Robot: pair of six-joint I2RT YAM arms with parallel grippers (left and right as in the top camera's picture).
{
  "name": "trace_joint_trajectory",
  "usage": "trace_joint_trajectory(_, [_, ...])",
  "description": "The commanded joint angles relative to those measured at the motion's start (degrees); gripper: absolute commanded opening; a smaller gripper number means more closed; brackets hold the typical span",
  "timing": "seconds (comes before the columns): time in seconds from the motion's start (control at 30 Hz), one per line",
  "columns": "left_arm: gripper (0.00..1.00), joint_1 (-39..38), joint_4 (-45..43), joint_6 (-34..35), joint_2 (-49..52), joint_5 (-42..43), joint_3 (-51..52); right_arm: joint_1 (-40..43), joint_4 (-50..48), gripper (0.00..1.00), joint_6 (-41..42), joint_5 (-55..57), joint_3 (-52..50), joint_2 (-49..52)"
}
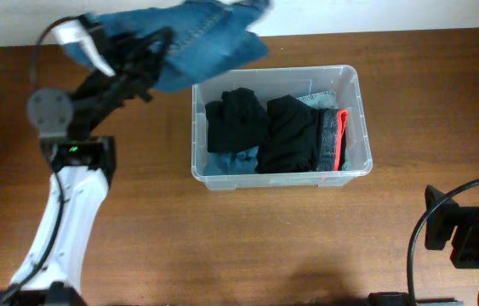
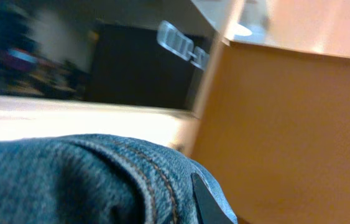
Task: Pack container
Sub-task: 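Lift the blue jeans with the left gripper and carry over the bin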
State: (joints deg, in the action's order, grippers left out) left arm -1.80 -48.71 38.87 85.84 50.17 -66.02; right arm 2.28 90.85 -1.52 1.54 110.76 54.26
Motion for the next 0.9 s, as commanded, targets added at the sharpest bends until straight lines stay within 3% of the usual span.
trace_joint_trajectory(0.0, [0.01, -4.63, -2.25, -1.18, 3.19, 6.71, -9.62, 0.37, -0.17, 0.98, 0.33, 0.66, 0.09, 0.15])
trace_joint_trajectory(0.3, [0.01, -13.22, 4.15, -1.16, 18.67, 22.16, -30.16, 0.37, -0.17, 0.99, 0.33, 0.66, 0.09, 0.15])
trace_joint_trajectory(0.53, [0.01, -17.73, 8.0, -1.86, 29.4, 23.54, -41.38, 0.37, -0.17, 0.99, 0.33, 0.66, 0.09, 0.15])
trace_joint_trajectory(0.87, [0.01, -21.4, 8.07, -10.73, 32.46, 23.69, -42.82, 0.37, -0.17, 0.98, 0.33, 0.66, 0.09, 0.15])
